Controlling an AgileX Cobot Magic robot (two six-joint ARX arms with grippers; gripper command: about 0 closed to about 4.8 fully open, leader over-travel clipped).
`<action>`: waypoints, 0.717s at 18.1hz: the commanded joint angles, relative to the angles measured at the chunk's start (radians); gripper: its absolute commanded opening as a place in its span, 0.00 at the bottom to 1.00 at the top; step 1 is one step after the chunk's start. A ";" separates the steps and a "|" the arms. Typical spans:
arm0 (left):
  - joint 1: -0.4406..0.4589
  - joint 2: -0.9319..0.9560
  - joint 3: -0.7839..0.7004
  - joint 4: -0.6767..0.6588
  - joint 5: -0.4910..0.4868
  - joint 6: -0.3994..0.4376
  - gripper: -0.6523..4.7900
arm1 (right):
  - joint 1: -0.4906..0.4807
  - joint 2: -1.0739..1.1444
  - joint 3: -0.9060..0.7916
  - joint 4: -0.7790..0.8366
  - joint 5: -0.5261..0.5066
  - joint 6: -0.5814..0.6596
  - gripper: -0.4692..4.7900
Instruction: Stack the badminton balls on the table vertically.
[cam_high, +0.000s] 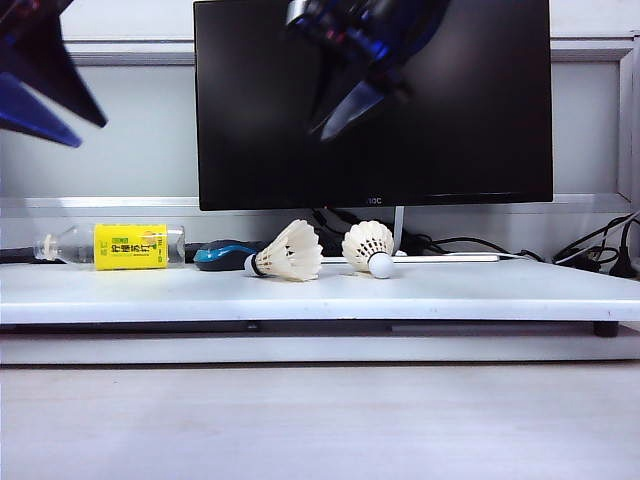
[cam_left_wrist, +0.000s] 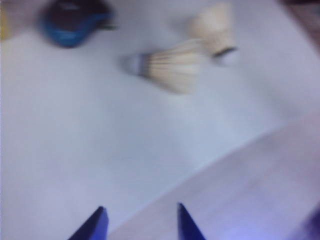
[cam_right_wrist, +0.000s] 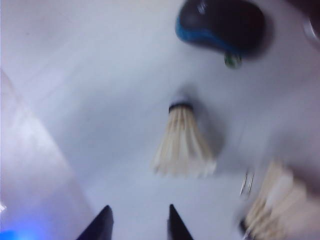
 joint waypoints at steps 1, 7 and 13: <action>0.000 -0.002 0.006 -0.003 0.021 0.008 0.47 | 0.024 0.069 0.076 -0.039 0.036 -0.098 0.37; 0.000 -0.001 0.005 -0.005 0.021 0.007 0.47 | 0.118 0.119 0.085 0.040 0.172 -0.191 0.38; 0.000 0.002 0.005 -0.039 0.021 0.007 0.47 | 0.137 0.192 0.092 0.130 0.196 -0.136 0.44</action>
